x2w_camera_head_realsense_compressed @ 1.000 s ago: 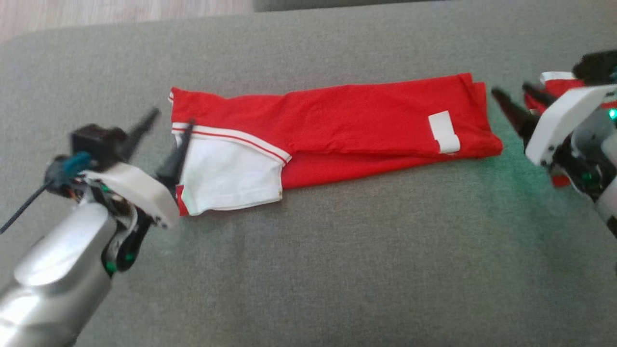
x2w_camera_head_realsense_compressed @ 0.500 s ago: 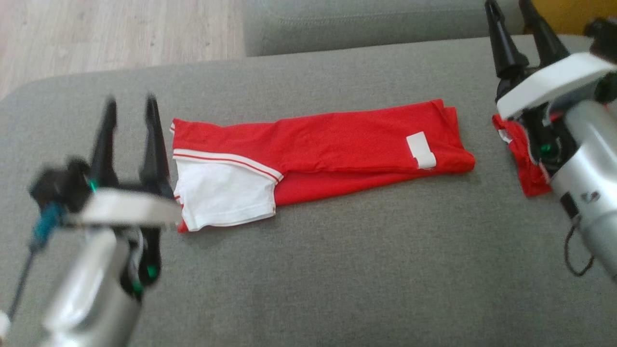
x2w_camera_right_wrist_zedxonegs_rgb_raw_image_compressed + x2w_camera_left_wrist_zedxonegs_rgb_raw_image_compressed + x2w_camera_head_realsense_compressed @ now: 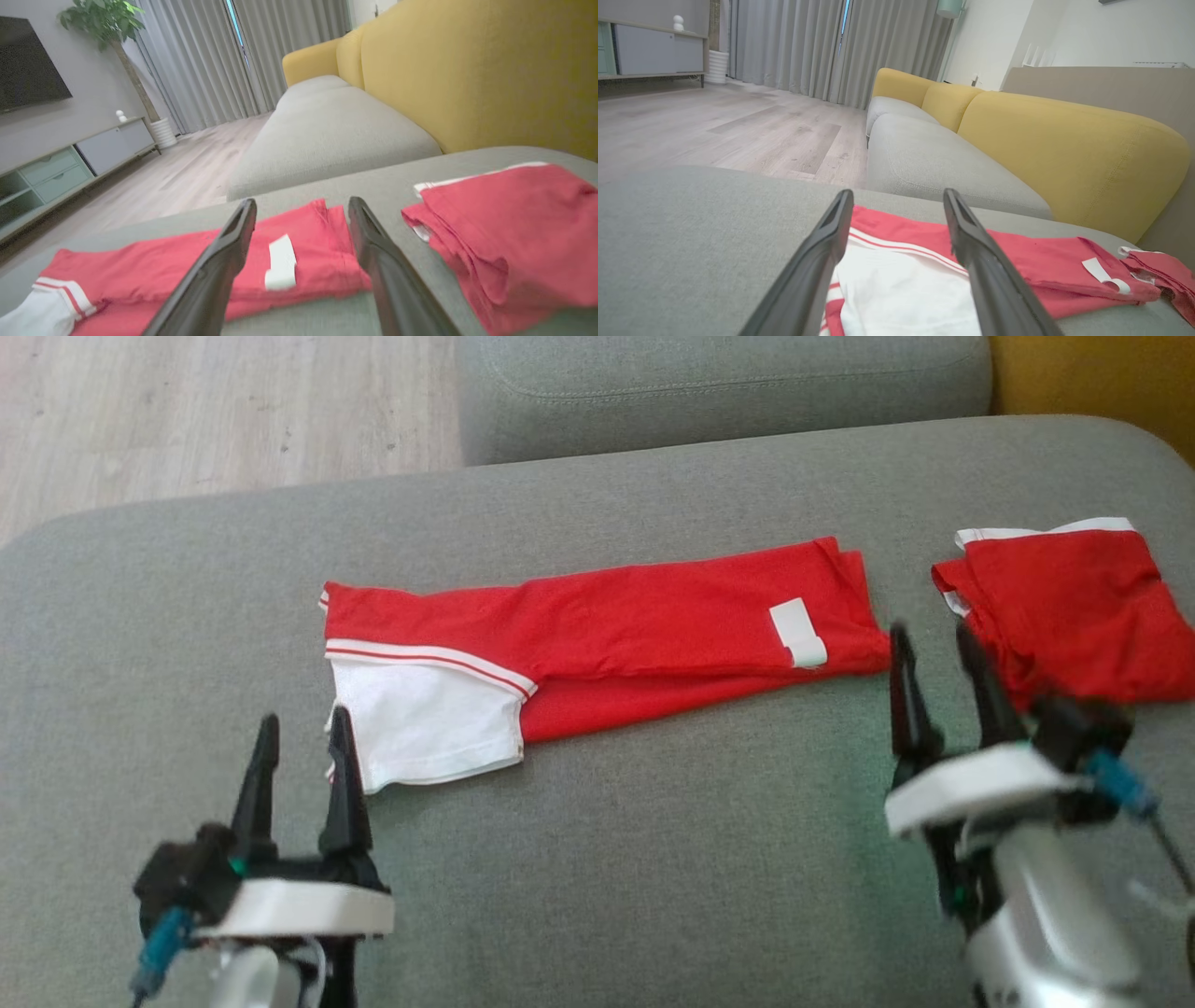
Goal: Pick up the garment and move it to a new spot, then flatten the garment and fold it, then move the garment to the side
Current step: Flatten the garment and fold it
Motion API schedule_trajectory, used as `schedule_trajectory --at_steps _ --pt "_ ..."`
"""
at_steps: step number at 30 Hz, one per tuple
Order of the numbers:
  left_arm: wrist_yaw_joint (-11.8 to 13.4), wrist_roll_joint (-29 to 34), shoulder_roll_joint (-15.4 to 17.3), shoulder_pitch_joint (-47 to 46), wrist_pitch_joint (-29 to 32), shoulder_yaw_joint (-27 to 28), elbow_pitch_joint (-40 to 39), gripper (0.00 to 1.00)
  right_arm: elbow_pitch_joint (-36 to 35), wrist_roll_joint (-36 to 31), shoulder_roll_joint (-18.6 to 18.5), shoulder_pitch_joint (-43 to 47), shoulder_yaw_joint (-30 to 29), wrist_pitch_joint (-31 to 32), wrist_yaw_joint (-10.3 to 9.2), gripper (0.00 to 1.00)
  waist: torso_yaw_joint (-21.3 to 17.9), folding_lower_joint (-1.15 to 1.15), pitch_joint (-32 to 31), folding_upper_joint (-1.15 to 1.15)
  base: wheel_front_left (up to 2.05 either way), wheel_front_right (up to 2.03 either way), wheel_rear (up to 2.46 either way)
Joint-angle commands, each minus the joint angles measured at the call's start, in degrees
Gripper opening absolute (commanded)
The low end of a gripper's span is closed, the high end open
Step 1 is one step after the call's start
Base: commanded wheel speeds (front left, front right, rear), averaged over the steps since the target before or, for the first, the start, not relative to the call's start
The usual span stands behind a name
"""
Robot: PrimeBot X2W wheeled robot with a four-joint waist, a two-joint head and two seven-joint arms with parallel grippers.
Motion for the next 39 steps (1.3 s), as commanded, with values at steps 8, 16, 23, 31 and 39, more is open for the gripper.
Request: schedule_trajectory --at_steps 8,16,23,31,39 --pt "-3.4 5.9 -4.1 1.1 -0.3 8.2 -1.5 1.0 -6.4 -5.0 2.6 4.6 -2.5 -0.6 0.2 1.0 -0.1 0.01 0.4 0.0 0.0 0.0 0.0" --pt "-5.0 9.0 -5.0 -1.2 -0.3 9.2 -0.6 1.0 -4.1 -6.3 2.7 0.8 -4.2 -0.4 0.2 1.0 1.7 0.01 2.6 0.0 0.0 0.0 0.0" --pt "-5.3 9.0 -5.1 -3.0 -0.3 7.7 -0.1 1.0 4.1 -8.6 2.7 -5.7 -9.7 3.8 0.2 1.0 4.2 0.01 5.5 0.0 0.0 0.0 0.0" --pt "-5.5 8.7 -5.1 -5.0 -0.3 6.6 0.3 1.0 16.5 -11.8 2.7 -11.7 -16.7 6.6 0.2 1.0 6.7 0.01 8.1 0.0 0.0 0.0 0.0" --pt "-5.5 8.5 -5.2 -6.2 -0.3 6.4 -0.1 1.0 26.6 -16.3 2.4 -16.3 -19.7 5.9 0.2 1.0 7.7 0.01 10.1 0.0 0.0 0.0 0.0"
